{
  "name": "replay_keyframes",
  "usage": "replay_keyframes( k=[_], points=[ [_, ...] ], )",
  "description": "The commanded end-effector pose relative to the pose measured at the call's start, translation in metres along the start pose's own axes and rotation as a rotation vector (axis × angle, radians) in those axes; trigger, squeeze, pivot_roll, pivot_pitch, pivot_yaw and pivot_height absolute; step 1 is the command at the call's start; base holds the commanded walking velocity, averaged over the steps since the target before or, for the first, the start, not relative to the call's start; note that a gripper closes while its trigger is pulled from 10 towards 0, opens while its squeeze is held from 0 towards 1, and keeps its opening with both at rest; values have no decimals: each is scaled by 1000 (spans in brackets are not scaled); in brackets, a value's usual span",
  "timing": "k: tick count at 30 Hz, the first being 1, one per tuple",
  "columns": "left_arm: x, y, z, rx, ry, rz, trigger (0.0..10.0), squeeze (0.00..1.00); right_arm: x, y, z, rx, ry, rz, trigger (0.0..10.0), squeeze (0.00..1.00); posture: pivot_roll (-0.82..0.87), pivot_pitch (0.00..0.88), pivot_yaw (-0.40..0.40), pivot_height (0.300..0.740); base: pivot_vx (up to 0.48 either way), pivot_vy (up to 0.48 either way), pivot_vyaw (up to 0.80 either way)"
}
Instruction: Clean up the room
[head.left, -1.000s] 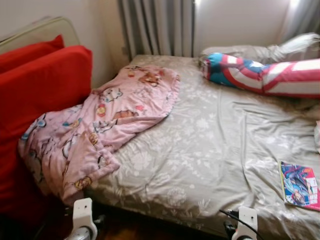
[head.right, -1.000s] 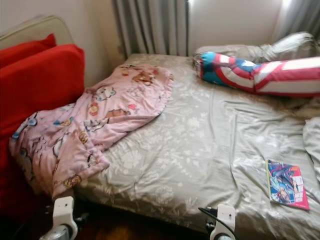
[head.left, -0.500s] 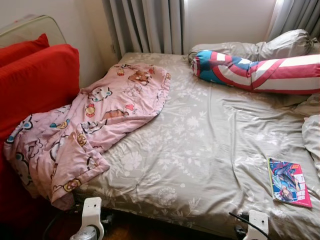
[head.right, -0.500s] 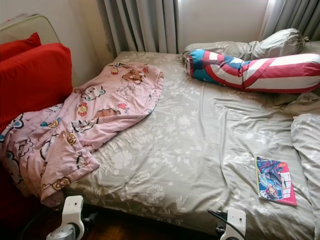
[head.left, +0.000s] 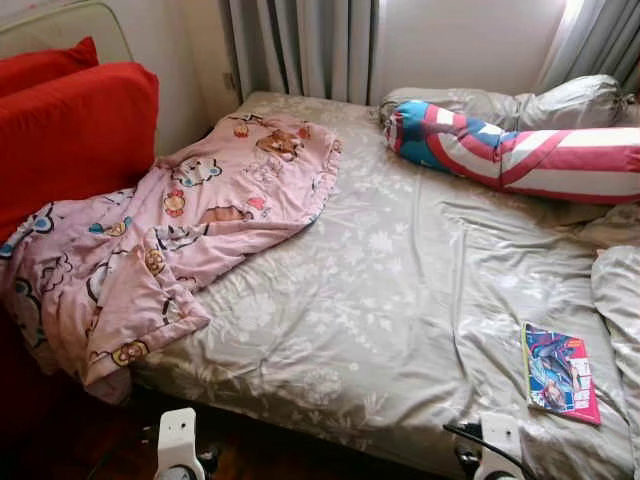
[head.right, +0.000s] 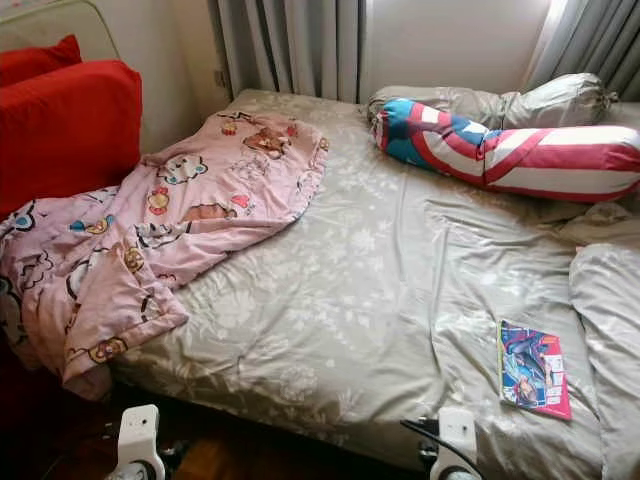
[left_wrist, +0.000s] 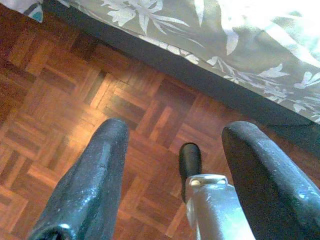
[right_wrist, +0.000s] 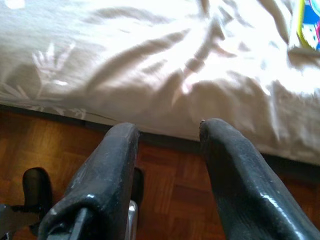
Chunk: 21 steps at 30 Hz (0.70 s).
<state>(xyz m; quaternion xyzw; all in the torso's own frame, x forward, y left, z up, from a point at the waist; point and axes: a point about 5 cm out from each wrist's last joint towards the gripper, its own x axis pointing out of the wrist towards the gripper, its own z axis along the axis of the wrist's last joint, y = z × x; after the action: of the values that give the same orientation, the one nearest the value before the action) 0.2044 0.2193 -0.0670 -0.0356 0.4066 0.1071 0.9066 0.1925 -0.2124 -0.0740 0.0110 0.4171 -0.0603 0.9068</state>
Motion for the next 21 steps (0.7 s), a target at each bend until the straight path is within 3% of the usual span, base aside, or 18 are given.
replay_keyframes(
  k=[1,7,14,21],
  points=[
    [-2,-1,-9,-23,21,11,10000,0,0,0,-2,-9,10,4,10000,0,29,13,-47,740,0,0,0],
    [-2,-10,-11,11,23,-24,10000,0,0,-4,3,1,0,-11,10000,0,43,31,-32,740,0,0,0],
    [-2,-10,-13,4,25,-24,10000,0,0,0,-3,-15,18,2,10000,0,36,50,-28,740,0,0,0],
    [-3,-9,-16,19,34,-30,10000,0,-2,-5,-8,0,26,-18,10000,0,27,44,-25,740,0,0,0]
  ],
)
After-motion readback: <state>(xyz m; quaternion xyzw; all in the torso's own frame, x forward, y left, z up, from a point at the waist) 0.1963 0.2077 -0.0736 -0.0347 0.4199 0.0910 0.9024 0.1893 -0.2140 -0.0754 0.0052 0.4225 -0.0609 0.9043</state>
